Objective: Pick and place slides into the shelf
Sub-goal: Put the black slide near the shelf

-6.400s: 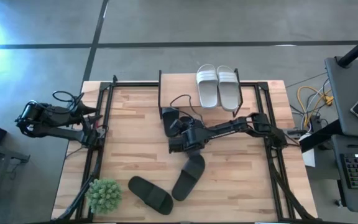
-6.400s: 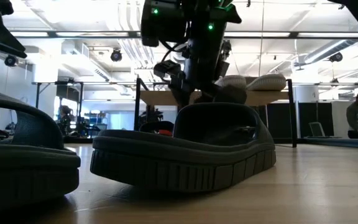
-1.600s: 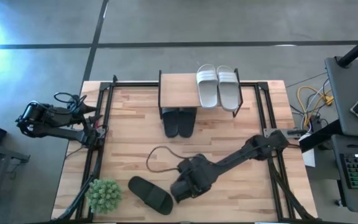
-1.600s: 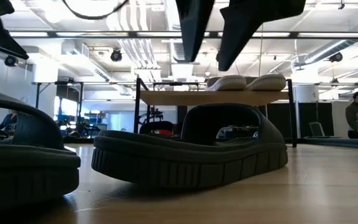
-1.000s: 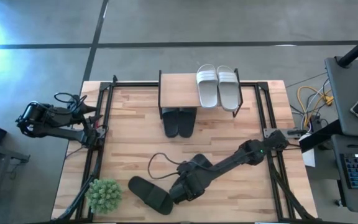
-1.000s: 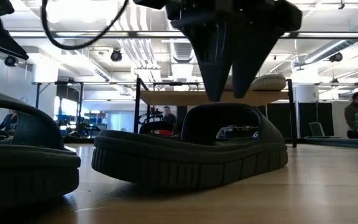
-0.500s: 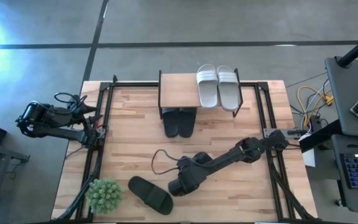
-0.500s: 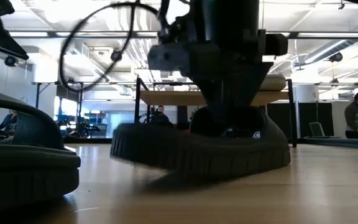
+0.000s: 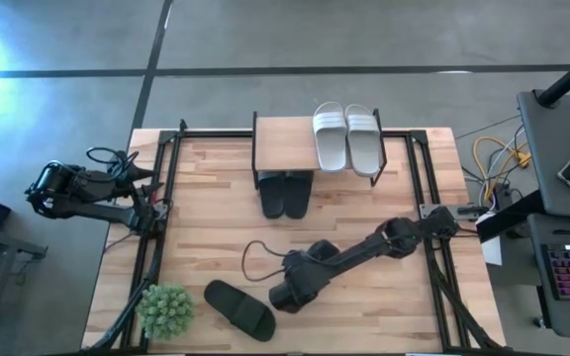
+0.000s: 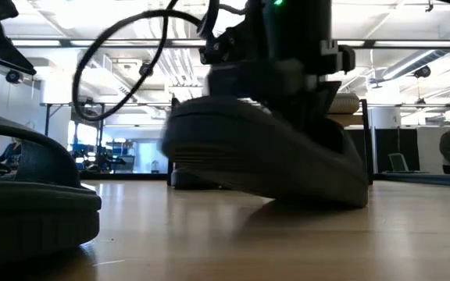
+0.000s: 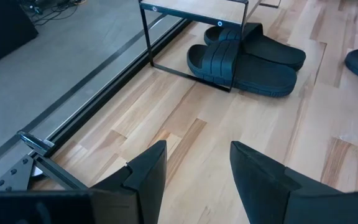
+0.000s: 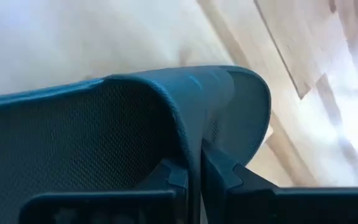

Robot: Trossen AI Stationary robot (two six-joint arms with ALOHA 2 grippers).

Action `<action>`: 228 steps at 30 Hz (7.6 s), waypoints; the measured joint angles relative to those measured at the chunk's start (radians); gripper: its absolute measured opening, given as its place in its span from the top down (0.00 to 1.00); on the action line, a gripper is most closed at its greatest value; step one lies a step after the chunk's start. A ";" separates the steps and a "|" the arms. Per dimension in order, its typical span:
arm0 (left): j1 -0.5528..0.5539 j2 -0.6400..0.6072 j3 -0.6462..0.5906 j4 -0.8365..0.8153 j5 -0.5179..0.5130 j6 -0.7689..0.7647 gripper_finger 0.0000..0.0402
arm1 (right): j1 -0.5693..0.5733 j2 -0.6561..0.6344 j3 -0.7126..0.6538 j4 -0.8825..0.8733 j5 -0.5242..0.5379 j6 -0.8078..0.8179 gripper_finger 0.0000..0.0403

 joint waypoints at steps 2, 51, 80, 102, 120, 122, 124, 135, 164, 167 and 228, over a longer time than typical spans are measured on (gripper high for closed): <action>0.000 0.000 0.000 0.000 0.000 0.000 0.60 | 0.005 -0.002 -0.001 0.000 0.000 -0.075 0.97; 0.000 0.000 0.000 0.008 -0.005 -0.006 0.60 | -0.100 -0.689 -0.775 0.005 0.104 -0.073 0.97; 0.001 0.081 -0.030 0.054 -0.155 -0.321 0.60 | 0.029 -0.737 -1.028 0.197 0.333 -0.276 0.97; 0.001 0.080 -0.031 0.052 -0.162 -0.321 0.60 | -0.169 -0.857 -1.293 0.623 0.361 -0.730 0.97; 0.001 0.079 -0.032 0.052 -0.162 -0.374 0.60 | -0.252 -0.858 -1.353 0.669 0.346 -0.683 0.74; 0.001 0.079 -0.032 0.052 -0.162 -0.401 0.60 | -0.243 -0.858 -1.353 0.669 0.329 -0.640 0.72; 0.001 0.079 -0.032 0.052 -0.162 -0.411 0.60 | -0.230 -0.862 -1.350 0.662 0.310 -0.595 0.70; 0.001 0.113 -0.034 0.052 -0.162 -0.426 0.60 | -0.105 -0.884 -1.180 0.514 0.200 -0.455 0.68; -0.037 0.666 -0.190 0.868 0.792 -0.630 0.60 | 0.110 -0.953 -0.950 0.668 0.161 0.070 0.68; -0.085 0.751 -0.191 1.030 0.815 -0.750 0.60 | 0.159 -0.997 -0.920 0.666 0.255 0.171 0.68; -0.241 1.750 0.300 1.811 -0.340 -1.607 1.00 | 0.342 -1.349 -0.826 0.056 0.758 0.846 0.87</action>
